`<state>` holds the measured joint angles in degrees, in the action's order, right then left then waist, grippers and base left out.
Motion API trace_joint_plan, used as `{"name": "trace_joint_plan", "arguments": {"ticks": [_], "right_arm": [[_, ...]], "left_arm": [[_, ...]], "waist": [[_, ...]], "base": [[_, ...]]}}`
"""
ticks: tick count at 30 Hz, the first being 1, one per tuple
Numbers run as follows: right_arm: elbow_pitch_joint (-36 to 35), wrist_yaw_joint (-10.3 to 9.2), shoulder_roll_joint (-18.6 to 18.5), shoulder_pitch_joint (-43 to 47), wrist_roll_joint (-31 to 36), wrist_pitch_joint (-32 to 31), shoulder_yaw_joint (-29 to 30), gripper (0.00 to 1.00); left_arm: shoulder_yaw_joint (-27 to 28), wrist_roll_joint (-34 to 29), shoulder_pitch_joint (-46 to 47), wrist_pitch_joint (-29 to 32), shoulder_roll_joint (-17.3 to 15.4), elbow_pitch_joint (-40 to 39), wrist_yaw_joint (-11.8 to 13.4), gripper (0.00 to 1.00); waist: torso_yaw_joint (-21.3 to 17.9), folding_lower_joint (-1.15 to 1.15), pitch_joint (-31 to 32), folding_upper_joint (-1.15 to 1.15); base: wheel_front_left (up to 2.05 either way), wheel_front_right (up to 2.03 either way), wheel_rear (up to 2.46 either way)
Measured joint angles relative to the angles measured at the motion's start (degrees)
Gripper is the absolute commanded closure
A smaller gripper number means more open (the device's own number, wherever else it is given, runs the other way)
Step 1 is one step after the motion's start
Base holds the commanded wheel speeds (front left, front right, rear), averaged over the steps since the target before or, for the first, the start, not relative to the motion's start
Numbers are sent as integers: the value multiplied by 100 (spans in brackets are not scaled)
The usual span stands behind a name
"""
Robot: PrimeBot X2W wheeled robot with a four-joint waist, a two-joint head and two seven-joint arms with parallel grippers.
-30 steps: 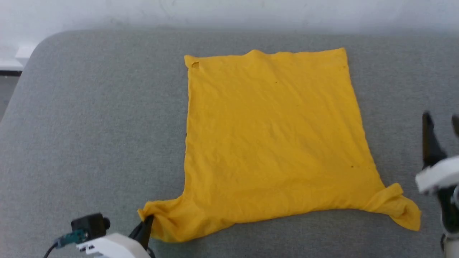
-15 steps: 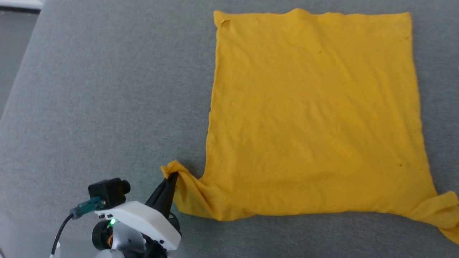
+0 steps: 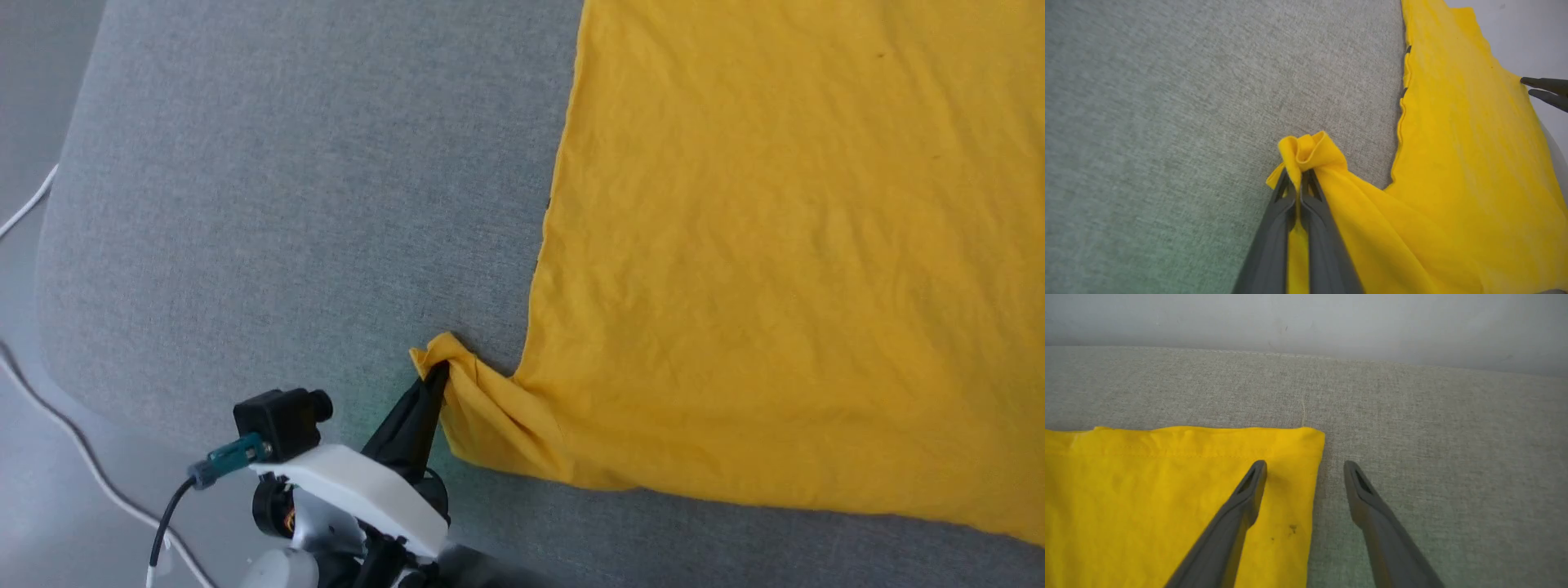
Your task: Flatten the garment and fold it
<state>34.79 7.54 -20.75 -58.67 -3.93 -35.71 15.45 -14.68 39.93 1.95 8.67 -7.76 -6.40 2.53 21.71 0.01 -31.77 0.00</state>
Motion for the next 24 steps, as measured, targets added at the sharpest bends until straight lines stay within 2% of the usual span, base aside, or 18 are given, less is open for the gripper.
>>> {"name": "trace_joint_plan", "arguments": {"ticks": [5,6,8,9,10,13,16,20,24], "right_arm": [[-74,0,-67,-214,261,-487,88,1],[-105,0,-79,-254,294,-569,101,38],[-186,0,-100,-278,370,-694,88,81],[-225,0,-101,-277,397,-740,79,95],[-252,0,-104,-269,403,-777,46,100],[-366,0,-104,-99,374,-670,-85,100],[-510,0,-124,305,272,-101,-189,100],[-740,0,-62,971,122,1281,-120,100],[-926,4,179,1650,4,2643,141,100]], "left_arm": [[-16,1,87,-99,18,11,-69,100],[-21,1,92,-116,23,11,-90,100],[-30,29,98,-143,34,9,-99,100],[-30,37,99,-148,35,10,-99,100],[-31,40,99,-148,35,13,-99,100],[-23,40,99,-147,32,57,-99,100],[-10,41,98,-143,20,127,-96,100],[22,43,77,-82,-31,211,-35,100],[112,43,-144,31,-215,264,114,100]], "waist": [[137,-1,-262,0],[156,-2,-295,0],[178,-1,-342,0],[180,-1,-344,0],[177,-1,-337,0],[151,0,-270,0],[102,-1,-152,0],[21,0,78,0],[-96,-1,395,0]], "base": [[0,0,0],[0,0,0],[0,0,0],[0,0,0],[0,0,0],[0,0,0],[0,0,0],[0,0,0],[0,0,0]]}}
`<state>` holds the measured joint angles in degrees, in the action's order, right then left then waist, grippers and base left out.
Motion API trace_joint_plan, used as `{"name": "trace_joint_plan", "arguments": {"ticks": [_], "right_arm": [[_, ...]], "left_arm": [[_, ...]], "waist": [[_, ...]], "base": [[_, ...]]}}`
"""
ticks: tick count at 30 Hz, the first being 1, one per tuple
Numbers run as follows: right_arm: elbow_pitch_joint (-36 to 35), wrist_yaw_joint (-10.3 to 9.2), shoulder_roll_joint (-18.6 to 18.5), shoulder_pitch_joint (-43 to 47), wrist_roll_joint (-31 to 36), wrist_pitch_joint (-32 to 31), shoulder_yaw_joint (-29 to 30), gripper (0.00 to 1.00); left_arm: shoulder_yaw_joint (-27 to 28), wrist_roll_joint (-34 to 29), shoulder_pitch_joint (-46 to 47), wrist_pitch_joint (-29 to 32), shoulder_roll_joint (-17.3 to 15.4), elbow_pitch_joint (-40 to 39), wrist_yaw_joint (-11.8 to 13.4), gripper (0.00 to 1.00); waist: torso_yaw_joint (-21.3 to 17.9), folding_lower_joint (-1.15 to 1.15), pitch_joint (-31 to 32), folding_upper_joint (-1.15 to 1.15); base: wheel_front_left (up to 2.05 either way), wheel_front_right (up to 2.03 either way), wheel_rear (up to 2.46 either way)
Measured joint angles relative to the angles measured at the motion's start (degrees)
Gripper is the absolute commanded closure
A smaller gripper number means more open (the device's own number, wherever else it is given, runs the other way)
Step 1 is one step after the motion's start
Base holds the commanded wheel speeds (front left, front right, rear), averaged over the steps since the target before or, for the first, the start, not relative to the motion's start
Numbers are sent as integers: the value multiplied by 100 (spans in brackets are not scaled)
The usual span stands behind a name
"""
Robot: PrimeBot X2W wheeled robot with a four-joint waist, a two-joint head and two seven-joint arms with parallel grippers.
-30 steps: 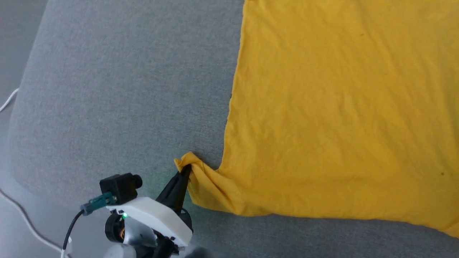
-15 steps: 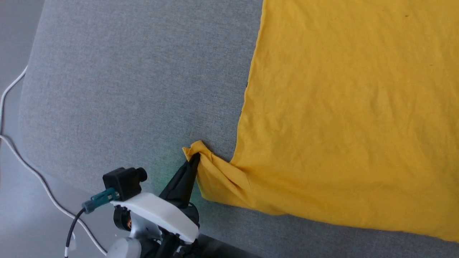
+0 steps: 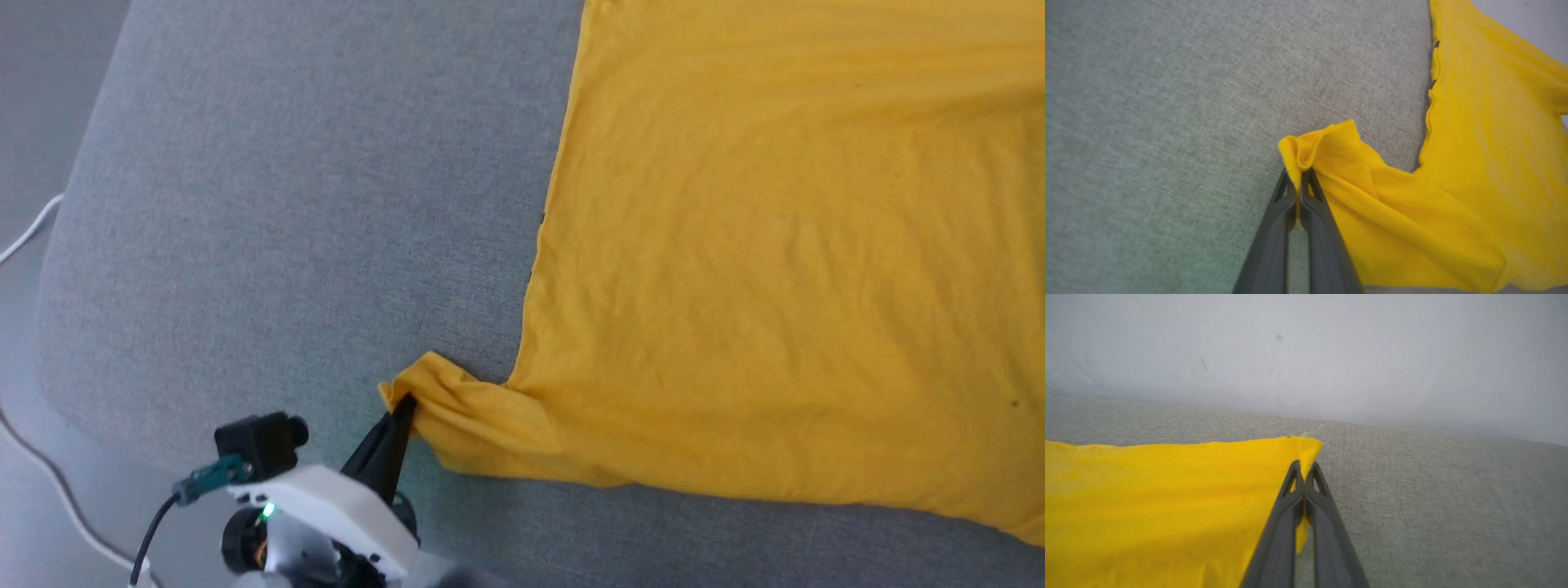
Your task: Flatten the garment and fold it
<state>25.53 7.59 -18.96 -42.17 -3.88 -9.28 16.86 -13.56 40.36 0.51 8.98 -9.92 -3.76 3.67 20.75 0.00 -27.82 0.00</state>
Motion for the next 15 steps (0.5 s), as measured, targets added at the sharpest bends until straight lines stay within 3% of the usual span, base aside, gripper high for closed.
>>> {"name": "trace_joint_plan", "arguments": {"ticks": [4,7,15], "right_arm": [[-131,1,297,719,-74,738,359,100],[-338,2,520,1223,-189,935,622,100],[-1136,2,1053,2698,-216,168,1228,100]], "left_arm": [[104,2,-315,99,-156,-96,127,100],[145,7,-504,212,-278,-197,203,100],[194,54,-794,371,-381,-424,352,100]], "waist": [[-174,-1,353,0],[-342,-1,618,0],[-874,-2,1200,0]], "base": [[0,0,0],[0,0,0],[0,0,0]]}}
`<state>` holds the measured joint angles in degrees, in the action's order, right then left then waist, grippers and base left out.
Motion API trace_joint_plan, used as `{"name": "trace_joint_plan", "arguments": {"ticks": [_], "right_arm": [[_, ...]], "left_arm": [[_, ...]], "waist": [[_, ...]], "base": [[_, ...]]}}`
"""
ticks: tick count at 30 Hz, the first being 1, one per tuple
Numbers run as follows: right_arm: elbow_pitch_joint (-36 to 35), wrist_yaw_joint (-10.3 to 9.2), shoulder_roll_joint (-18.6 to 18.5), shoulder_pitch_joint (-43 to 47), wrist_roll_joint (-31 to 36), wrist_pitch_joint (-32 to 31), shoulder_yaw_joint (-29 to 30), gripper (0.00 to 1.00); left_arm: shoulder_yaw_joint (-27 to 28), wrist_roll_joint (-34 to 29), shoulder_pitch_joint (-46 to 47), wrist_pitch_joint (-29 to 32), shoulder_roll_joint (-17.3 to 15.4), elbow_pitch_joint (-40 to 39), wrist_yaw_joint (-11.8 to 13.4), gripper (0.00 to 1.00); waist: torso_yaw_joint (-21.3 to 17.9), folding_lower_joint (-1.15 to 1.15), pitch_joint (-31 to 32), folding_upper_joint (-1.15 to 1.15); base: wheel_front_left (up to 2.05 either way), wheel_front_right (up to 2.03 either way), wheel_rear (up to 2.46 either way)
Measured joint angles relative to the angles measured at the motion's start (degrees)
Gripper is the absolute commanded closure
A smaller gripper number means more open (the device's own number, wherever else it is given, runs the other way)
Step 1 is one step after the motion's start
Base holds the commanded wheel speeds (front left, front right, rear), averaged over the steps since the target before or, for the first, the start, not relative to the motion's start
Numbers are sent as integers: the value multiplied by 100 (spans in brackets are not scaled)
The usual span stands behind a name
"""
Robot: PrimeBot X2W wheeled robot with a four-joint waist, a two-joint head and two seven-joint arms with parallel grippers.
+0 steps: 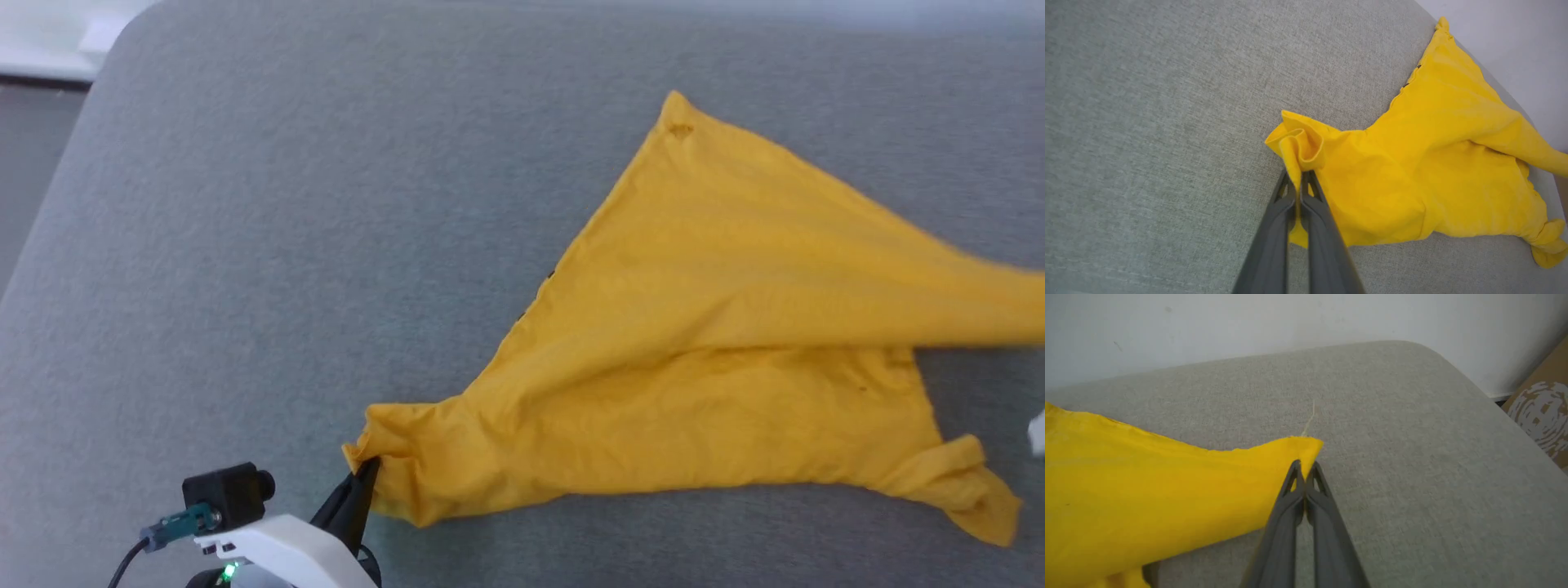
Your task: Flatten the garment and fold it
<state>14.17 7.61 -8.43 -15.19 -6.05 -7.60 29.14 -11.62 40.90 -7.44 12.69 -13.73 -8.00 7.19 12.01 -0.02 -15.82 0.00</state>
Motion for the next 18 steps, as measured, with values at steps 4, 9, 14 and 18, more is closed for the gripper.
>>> {"name": "trace_joint_plan", "arguments": {"ticks": [4,9,14,18], "right_arm": [[-285,0,263,522,-15,-658,197,100],[-377,0,480,942,-92,-1631,464,100],[-237,0,532,1105,-69,-2539,660,100],[-186,0,526,1141,-110,-3000,720,100]], "left_arm": [[16,0,-85,63,-75,-68,51,100],[14,2,-142,114,-100,-153,74,100],[3,9,-154,149,-113,-180,100,100],[-12,46,-157,152,-114,-185,100,100]], "waist": [[-277,0,199,0],[-547,0,384,0],[-705,1,497,0],[-752,1,549,0]], "base": [[0,0,0],[0,0,0],[0,0,0],[0,0,0]]}}
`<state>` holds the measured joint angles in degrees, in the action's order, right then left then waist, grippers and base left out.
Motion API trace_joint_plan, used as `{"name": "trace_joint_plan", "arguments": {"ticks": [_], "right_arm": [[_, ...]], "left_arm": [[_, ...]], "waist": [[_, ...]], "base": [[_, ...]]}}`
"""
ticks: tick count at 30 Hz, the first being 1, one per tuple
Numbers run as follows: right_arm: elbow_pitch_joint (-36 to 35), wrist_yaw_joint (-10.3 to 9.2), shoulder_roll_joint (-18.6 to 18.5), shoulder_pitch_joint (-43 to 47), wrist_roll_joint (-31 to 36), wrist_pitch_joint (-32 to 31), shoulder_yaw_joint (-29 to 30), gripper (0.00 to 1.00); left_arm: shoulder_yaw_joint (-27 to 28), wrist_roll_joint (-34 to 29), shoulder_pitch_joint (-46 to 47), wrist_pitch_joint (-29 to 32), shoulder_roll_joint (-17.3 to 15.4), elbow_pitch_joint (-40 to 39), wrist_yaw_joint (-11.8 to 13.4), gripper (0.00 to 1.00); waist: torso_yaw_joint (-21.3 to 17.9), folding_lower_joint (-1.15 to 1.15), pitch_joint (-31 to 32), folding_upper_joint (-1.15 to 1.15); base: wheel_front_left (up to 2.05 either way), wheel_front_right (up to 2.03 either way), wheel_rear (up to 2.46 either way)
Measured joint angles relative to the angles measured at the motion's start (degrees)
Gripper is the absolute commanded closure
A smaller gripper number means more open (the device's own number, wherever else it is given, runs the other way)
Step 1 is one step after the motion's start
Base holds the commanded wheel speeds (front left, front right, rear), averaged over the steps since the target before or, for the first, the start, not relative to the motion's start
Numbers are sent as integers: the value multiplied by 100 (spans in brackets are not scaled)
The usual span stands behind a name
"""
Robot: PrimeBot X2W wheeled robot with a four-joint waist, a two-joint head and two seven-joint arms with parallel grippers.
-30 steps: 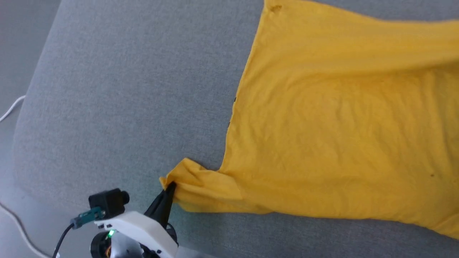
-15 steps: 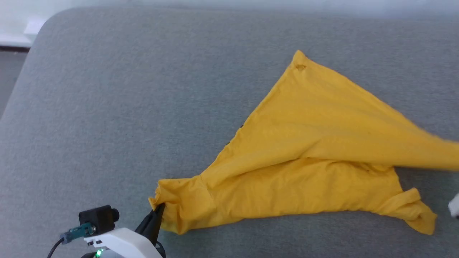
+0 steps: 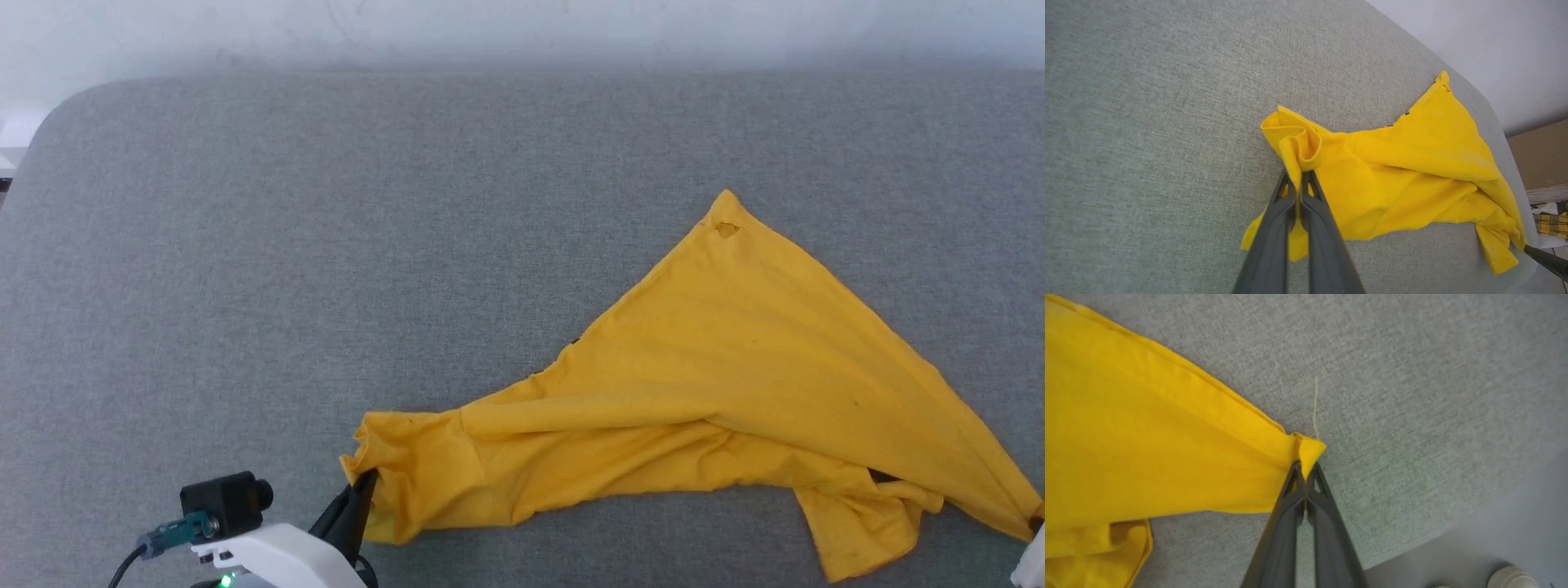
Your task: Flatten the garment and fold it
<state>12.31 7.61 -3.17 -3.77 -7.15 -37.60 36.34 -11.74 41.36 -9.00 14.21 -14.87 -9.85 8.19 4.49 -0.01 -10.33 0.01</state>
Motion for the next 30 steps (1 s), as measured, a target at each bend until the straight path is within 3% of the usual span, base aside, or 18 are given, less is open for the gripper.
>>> {"name": "trace_joint_plan", "arguments": {"ticks": [1,3,4,12,19,24,30], "right_arm": [[-8,0,-1,12,-23,-30,1,100],[-60,0,-2,51,-79,8,-48,67],[-108,-3,-1,78,-97,82,-93,0],[-888,-3,-8,-159,-152,2107,-909,0],[-802,-7,-524,-930,-141,3482,-2176,0],[-246,-5,-825,-1778,-156,3487,-3062,0],[806,-5,-1102,-2837,-138,2569,-3538,0]], "left_arm": [[-7,0,0,-1,0,0,0,100],[-23,1,0,0,0,1,-1,100],[-27,1,0,-1,0,1,-1,100],[-66,8,3,-3,4,27,-2,100],[-98,11,33,-11,7,64,-10,100],[-145,12,177,-13,15,90,-69,100],[-259,19,461,-71,101,171,-194,100]], "waist": [[-1,0,5,0],[5,0,5,0],[10,0,4,0],[110,1,-33,0],[221,1,-139,0],[311,1,-311,0],[481,2,-614,0]], "base": [[0,0,0],[0,0,0],[0,0,0],[0,0,0],[0,0,0],[0,0,0],[0,0,0]]}}
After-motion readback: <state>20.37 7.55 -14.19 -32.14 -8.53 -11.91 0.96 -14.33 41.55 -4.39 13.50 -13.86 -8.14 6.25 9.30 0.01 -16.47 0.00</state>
